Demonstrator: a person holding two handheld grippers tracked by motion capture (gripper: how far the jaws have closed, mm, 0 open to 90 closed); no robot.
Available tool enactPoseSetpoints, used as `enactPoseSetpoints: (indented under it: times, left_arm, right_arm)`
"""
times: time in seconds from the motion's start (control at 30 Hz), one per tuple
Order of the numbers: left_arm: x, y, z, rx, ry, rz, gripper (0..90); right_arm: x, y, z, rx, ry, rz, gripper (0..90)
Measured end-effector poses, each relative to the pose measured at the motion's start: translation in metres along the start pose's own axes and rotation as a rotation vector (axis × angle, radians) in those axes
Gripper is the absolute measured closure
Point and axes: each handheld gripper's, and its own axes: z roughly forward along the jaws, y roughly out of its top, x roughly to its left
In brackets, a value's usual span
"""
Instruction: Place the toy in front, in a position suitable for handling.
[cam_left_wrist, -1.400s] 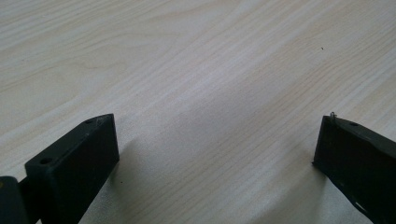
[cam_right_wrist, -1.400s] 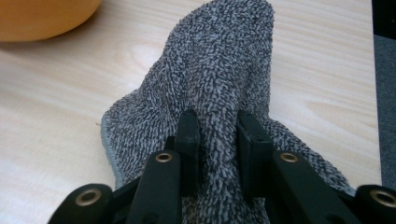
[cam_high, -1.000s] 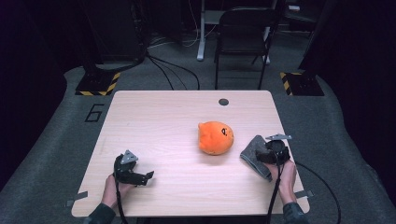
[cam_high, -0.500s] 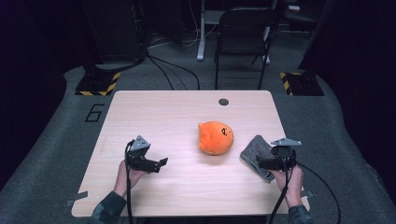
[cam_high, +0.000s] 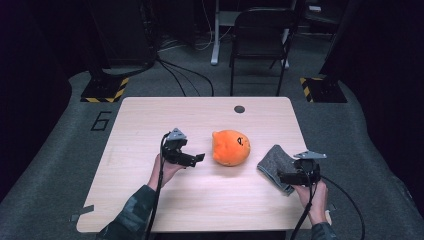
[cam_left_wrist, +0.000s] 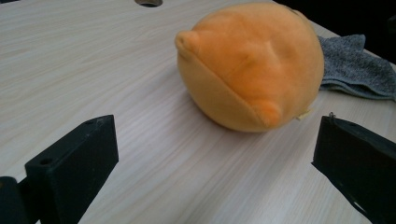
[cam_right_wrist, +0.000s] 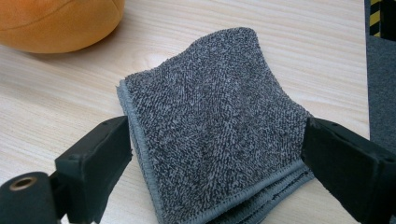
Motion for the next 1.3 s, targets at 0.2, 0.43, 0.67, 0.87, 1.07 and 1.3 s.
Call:
enactPoseSetpoints:
  times: [0.2, 0.43, 0.67, 0.87, 1.07, 1.3]
  left_arm:
    - [-0.006, 0.016, 0.022, 0.021, -0.013, 0.045, 4.2]
    - [-0.018, 0.031, 0.043, 0.038, -0.029, 0.068, 7.7]
    - [-0.025, 0.036, 0.067, 0.080, -0.025, 0.097, 14.0]
    - [-0.029, 0.031, 0.082, 0.123, -0.040, 0.141, 21.4]
    - [-0.027, 0.023, 0.083, 0.112, -0.034, 0.129, 53.5]
    - [-0.030, 0.020, 0.077, 0.046, -0.036, 0.125, 77.3]
  right_arm:
    - [0.002, 0.001, 0.001, 0.005, -0.003, -0.007, 8.1]
    - [0.002, 0.002, 0.001, 0.003, 0.001, -0.013, 8.2]
    - [0.000, 0.002, 0.000, -0.006, -0.001, -0.020, 8.3]
    - [0.001, 0.002, 0.001, -0.001, -0.006, -0.020, 8.6]
    - [0.002, 0.002, 0.003, 0.012, -0.005, -0.013, 8.9]
    - [0.002, 0.001, 0.005, 0.016, -0.005, -0.019, 9.3]
